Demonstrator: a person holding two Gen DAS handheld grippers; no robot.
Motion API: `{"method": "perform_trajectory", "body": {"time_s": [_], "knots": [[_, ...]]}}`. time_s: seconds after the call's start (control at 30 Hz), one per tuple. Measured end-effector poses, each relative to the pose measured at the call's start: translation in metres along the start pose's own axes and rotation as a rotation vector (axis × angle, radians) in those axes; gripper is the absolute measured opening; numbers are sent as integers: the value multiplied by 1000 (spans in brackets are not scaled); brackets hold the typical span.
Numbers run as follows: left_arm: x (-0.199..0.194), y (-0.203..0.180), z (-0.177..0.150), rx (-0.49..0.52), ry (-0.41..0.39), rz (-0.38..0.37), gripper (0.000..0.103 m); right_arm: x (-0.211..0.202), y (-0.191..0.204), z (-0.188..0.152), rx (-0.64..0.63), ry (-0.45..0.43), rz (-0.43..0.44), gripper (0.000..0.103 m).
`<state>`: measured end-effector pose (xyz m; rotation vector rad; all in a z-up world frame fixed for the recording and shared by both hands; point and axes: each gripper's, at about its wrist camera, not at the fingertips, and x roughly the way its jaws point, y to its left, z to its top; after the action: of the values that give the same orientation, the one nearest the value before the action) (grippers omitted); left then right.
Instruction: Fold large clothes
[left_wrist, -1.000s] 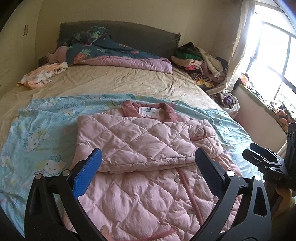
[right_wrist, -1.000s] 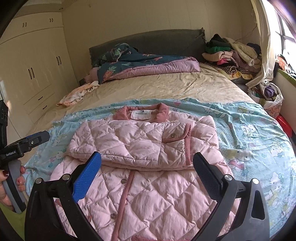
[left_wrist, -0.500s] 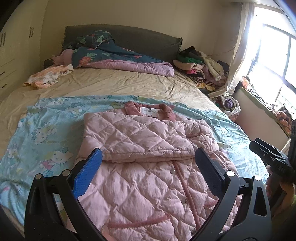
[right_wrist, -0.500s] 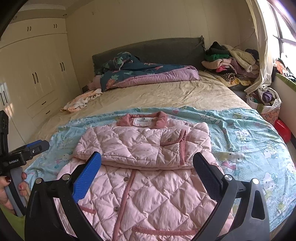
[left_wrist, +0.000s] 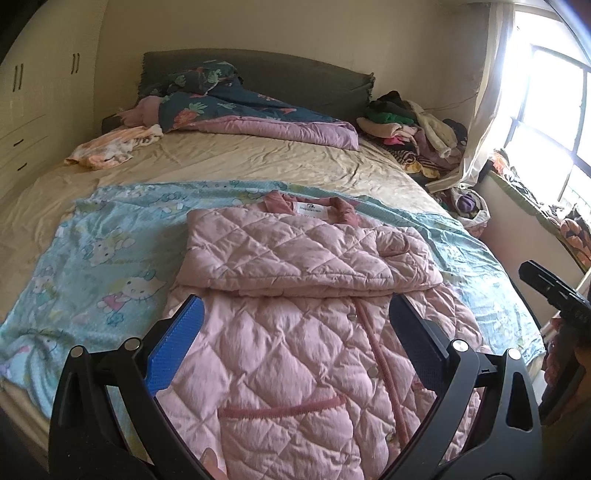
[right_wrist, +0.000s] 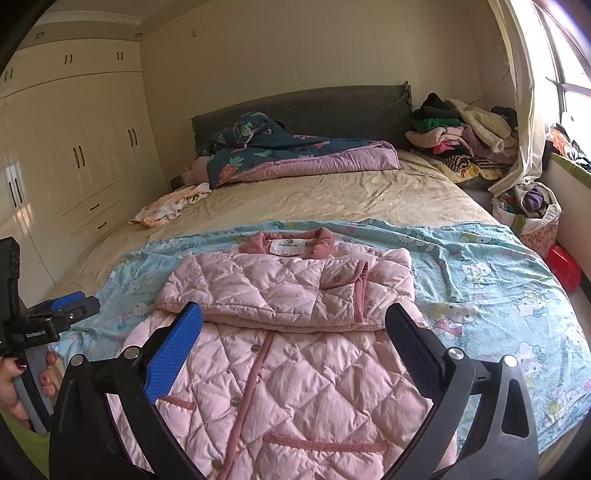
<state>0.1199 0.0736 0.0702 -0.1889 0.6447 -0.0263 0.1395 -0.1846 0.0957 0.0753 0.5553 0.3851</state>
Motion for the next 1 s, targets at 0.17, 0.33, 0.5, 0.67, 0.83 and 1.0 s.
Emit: {"method": "perform_trajectory", "body": {"time_s": [0.17, 0.33, 0.5, 0.67, 0.83, 1.0], "knots": [[-7, 1, -11, -3, 3, 14, 94, -8, -1, -5, -4, -3, 4, 99], [-10, 1, -20, -4, 12, 29, 94, -14, -2, -10, -15, -2, 3, 99], [-13, 6, -31, -14, 22, 49, 94, -17, -3, -16, -25, 6, 2, 99], [-15, 14, -41, -27, 38, 70, 94, -19, -5, -27, -38, 27, -8, 99], [-15, 19, -50, -32, 52, 84, 94, -22, -6, -31, -43, 28, -13, 99], [-16, 25, -63, -41, 78, 100, 94, -27, -8, -35, -48, 29, -17, 99]]}}
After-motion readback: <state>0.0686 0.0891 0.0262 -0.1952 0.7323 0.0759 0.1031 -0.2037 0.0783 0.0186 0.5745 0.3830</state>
